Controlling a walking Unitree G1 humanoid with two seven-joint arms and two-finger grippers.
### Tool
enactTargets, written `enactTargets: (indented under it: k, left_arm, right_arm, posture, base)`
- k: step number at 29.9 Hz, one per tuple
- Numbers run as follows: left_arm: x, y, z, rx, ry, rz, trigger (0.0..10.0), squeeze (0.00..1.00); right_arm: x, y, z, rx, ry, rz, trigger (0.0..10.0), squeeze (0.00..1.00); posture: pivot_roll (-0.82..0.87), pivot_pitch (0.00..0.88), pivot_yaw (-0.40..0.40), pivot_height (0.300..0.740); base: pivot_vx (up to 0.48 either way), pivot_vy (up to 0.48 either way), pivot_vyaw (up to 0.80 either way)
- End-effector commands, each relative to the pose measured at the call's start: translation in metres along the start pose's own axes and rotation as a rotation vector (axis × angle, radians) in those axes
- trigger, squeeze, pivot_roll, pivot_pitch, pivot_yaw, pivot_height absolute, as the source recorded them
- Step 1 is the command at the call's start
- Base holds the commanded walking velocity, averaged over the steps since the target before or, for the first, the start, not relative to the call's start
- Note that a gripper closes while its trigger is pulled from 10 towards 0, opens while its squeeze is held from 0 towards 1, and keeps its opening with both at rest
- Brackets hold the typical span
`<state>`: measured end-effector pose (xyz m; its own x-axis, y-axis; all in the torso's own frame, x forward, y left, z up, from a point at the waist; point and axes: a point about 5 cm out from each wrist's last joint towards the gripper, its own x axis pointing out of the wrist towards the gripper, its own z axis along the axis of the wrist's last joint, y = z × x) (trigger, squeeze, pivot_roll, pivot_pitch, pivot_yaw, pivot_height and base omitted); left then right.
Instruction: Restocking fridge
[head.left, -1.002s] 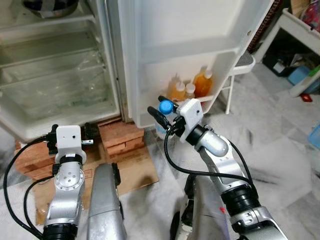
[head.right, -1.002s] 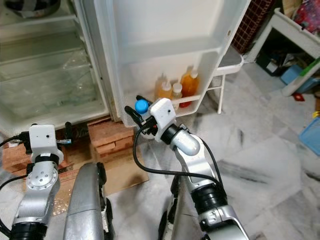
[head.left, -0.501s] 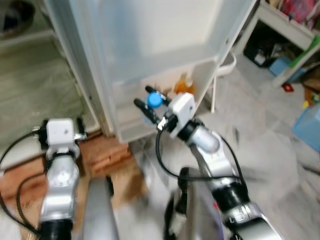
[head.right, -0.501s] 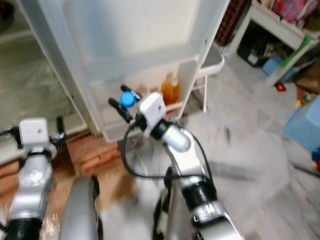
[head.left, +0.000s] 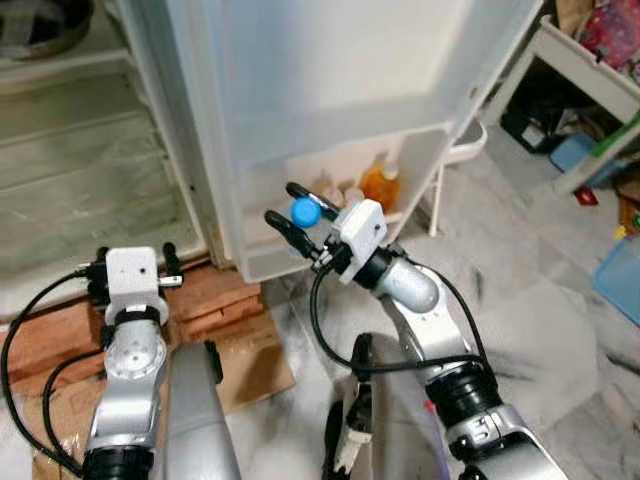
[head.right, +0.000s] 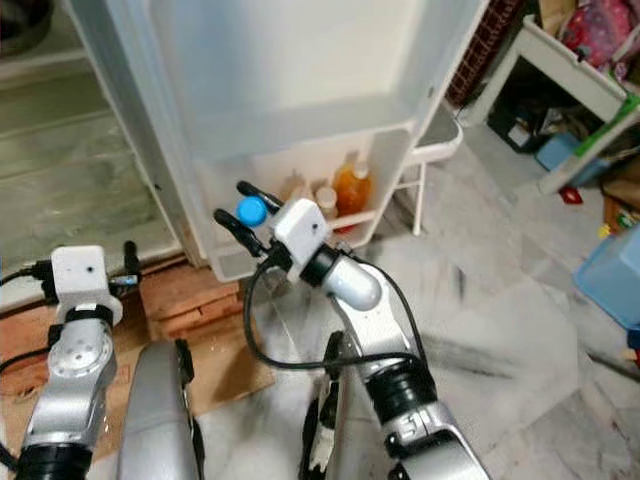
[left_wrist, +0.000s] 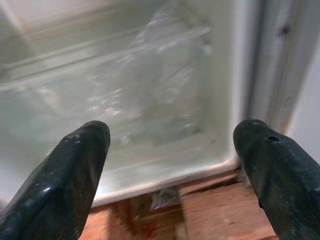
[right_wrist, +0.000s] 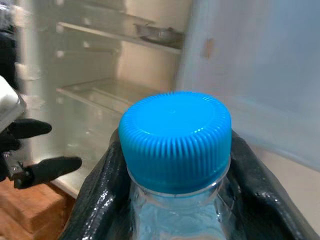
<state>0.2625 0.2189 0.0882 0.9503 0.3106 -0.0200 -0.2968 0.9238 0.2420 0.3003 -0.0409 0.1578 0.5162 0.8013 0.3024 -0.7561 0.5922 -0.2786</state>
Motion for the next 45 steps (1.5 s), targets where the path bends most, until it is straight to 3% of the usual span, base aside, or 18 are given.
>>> enactTargets:
  k: [1, 4, 18, 25, 31, 37, 41, 45]
  left_arm:
    - [-0.005, 0.003, -0.001, 0.012, -0.004, -0.001, 10.0, 0.00]
    - [-0.007, 0.005, 0.000, 0.014, -0.012, -0.001, 10.0, 0.00]
    - [-0.033, 0.017, 0.006, 0.031, -0.013, -0.046, 10.0, 0.00]
    - [-0.049, 0.022, 0.012, 0.053, -0.021, -0.056, 10.0, 0.00]
    - [-0.055, 0.022, 0.013, 0.055, -0.008, -0.059, 10.0, 0.00]
    - [-0.066, 0.021, 0.016, 0.054, 0.008, -0.063, 10.0, 0.00]
    - [-0.069, 0.023, 0.016, 0.056, 0.018, -0.061, 10.0, 0.00]
    - [-0.072, 0.023, 0.017, 0.058, 0.027, -0.061, 10.0, 0.00]
  right_arm:
    - [0.008, 0.002, 0.008, -0.023, -0.053, 0.023, 10.0, 0.00]
    - [0.010, 0.002, 0.008, -0.035, -0.064, 0.020, 10.0, 0.00]
    - [0.025, -0.002, -0.005, -0.282, -0.049, 0.066, 10.0, 0.00]
    - [0.034, 0.014, -0.004, -0.383, -0.098, 0.144, 10.0, 0.00]
    - [0.038, 0.024, -0.006, -0.408, -0.126, 0.175, 10.0, 0.00]
    - [0.040, 0.038, -0.001, -0.518, -0.202, 0.221, 10.0, 0.00]
    - [0.042, 0.033, 0.000, -0.593, -0.200, 0.216, 10.0, 0.00]
    - [0.046, 0.014, 0.005, -0.660, -0.184, 0.132, 10.0, 0.00]
  posture:
    - [0.14, 0.209, -0.085, 0.536]
    - [0.15, 0.214, -0.084, 0.536]
    - [0.24, 0.333, -0.106, 0.536]
    - [0.26, 0.382, -0.110, 0.536]
    - [0.27, 0.410, -0.116, 0.536]
    - [0.28, 0.444, -0.120, 0.536]
    - [0.29, 0.453, -0.119, 0.536]
    - [0.29, 0.457, -0.113, 0.536]
  base:
    - [0.000, 0.000, 0.00]
    - [0.000, 0.000, 0.00]
    - [0.000, 0.000, 0.00]
    - [0.000, 0.000, 0.00]
    - [0.000, 0.000, 0.00]
    - [0.000, 0.000, 0.00]
    - [0.000, 0.000, 0.00]
    - [0.000, 0.000, 0.00]
